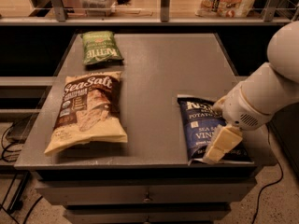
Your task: Pick blue chip bag
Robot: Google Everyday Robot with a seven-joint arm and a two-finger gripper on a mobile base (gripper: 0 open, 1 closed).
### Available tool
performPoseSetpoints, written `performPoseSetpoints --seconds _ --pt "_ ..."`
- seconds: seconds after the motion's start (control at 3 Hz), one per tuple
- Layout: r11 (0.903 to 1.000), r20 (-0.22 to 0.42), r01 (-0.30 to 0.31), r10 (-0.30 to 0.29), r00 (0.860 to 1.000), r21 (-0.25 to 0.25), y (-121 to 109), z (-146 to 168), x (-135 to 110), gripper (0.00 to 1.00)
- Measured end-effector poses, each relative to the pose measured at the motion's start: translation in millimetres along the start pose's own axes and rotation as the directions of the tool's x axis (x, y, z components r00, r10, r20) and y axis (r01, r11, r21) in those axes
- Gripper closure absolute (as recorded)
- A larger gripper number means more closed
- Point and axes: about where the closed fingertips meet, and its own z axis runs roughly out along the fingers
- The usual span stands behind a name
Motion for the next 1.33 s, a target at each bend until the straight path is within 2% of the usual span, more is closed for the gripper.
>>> performPoseSetpoints --seconds 0.33,0.67,1.0,1.33 --pt "1.0 -0.01 0.002 -0.002 1.0 0.003 -0.2 0.3 -3.6 0.4" --pt "0.9974 -0.001 0.029 -0.029 1.0 0.065 -7.0 -25.1 -15.6 0.64" --pt "0.9856 0.001 0.07 -0.071 0.997 0.154 -16.2 -67.8 -32.6 0.88" --pt "0.9662 0.009 0.115 -0.12 0.993 0.23 -24.7 -107.5 -52.0 1.0"
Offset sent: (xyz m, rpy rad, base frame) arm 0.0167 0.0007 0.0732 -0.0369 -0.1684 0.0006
